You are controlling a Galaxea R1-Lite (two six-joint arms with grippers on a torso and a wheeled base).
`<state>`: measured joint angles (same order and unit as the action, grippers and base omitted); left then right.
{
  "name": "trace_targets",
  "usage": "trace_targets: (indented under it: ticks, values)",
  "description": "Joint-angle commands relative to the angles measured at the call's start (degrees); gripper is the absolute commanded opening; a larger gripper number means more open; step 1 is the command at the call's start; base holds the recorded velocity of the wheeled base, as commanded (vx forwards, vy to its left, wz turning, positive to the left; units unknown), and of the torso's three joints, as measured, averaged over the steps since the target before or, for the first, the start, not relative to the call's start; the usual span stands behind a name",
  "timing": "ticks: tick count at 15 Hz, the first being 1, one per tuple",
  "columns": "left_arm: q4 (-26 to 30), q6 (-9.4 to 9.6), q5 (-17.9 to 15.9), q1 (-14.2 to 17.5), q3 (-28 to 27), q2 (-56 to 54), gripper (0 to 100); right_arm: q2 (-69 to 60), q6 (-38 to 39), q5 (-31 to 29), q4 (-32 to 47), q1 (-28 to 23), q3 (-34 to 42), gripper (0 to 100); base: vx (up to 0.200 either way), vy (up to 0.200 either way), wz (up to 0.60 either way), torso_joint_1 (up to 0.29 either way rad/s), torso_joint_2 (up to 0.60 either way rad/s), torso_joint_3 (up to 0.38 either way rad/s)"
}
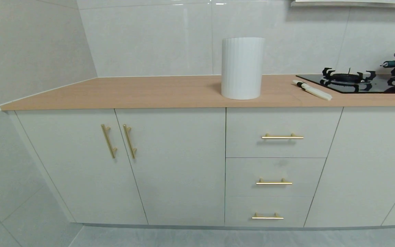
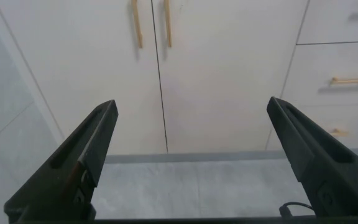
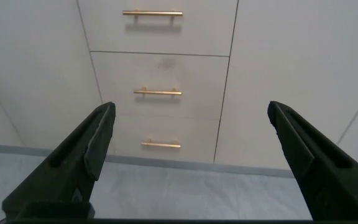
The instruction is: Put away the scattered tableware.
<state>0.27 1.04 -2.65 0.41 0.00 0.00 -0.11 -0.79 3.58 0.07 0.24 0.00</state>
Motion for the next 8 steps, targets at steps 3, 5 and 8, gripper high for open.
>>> trace_targets:
  ticks: [3, 5, 8]
  values:
    - [0.0, 0.02, 0.0, 0.0, 0.0, 0.0, 100, 0.1, 0.0, 0.0, 0.0, 0.0, 0.0, 100, 0.2, 0.0, 0.0, 0.002, 0.0, 0.004]
    - [0.0, 0.02, 0.0, 0.0, 0.0, 0.0, 100, 0.1, 0.0, 0.0, 0.0, 0.0, 0.0, 100, 0.2, 0.0, 0.0, 0.0, 0.01, 0.005]
    - [0.0, 0.02, 0.0, 0.0, 0.0, 0.0, 100, 0.1, 0.0, 0.0, 0.0, 0.0, 0.0, 100, 0.2, 0.0, 0.0, 0.002, 0.0, 0.007]
